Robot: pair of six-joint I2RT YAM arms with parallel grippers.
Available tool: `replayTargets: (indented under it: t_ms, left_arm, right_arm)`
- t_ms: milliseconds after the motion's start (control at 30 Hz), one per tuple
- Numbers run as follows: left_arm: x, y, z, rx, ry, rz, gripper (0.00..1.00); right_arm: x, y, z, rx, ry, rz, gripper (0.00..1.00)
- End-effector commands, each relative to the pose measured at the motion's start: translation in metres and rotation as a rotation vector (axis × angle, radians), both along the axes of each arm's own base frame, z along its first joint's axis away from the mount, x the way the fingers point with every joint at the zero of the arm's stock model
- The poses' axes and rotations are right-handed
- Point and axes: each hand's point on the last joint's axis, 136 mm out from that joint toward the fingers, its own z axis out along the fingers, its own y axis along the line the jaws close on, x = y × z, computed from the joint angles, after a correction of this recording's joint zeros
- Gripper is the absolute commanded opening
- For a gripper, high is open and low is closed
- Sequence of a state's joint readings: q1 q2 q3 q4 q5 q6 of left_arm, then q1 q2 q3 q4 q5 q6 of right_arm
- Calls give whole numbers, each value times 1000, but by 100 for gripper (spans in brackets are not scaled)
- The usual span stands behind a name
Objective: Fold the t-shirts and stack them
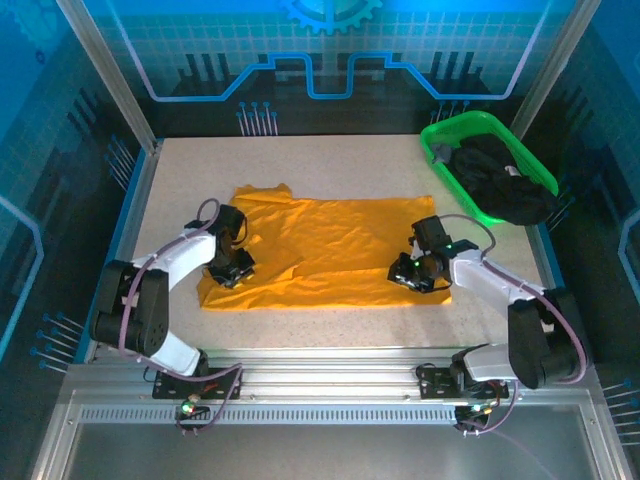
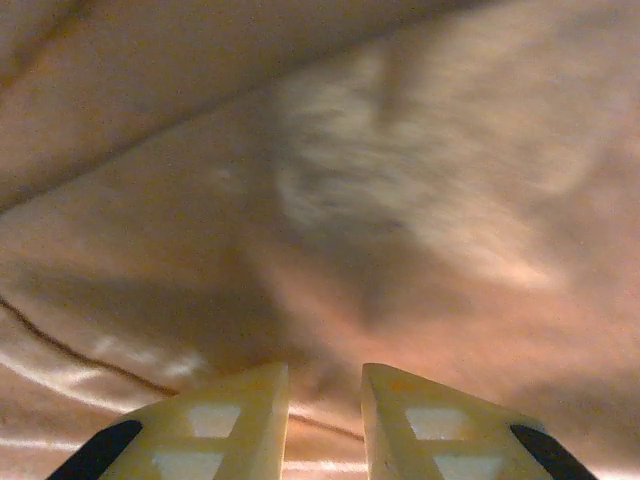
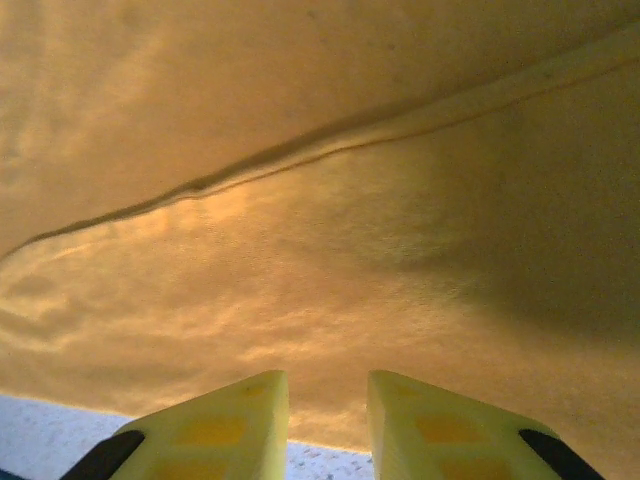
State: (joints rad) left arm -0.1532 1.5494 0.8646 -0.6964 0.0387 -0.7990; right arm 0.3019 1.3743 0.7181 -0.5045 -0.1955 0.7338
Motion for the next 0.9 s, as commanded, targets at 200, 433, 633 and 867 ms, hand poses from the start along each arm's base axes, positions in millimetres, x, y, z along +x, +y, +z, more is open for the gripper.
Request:
replayTargets:
  t_ms: [200, 433, 633, 867]
  left_arm:
    - [-26, 49, -28, -22, 106, 427, 24]
    - [-30, 81, -21, -18, 100, 505, 24]
    - [23, 100, 36, 24, -105, 484, 35]
    - [138, 108, 81, -61, -349, 447, 37]
  right_arm:
    - [-20, 4, -40, -107, 172, 33, 27]
    - [-40, 36, -44, -149, 264, 75, 27]
    - [-7, 59, 7, -127, 79, 99, 29]
    - [70, 73, 61, -71, -139, 190, 33]
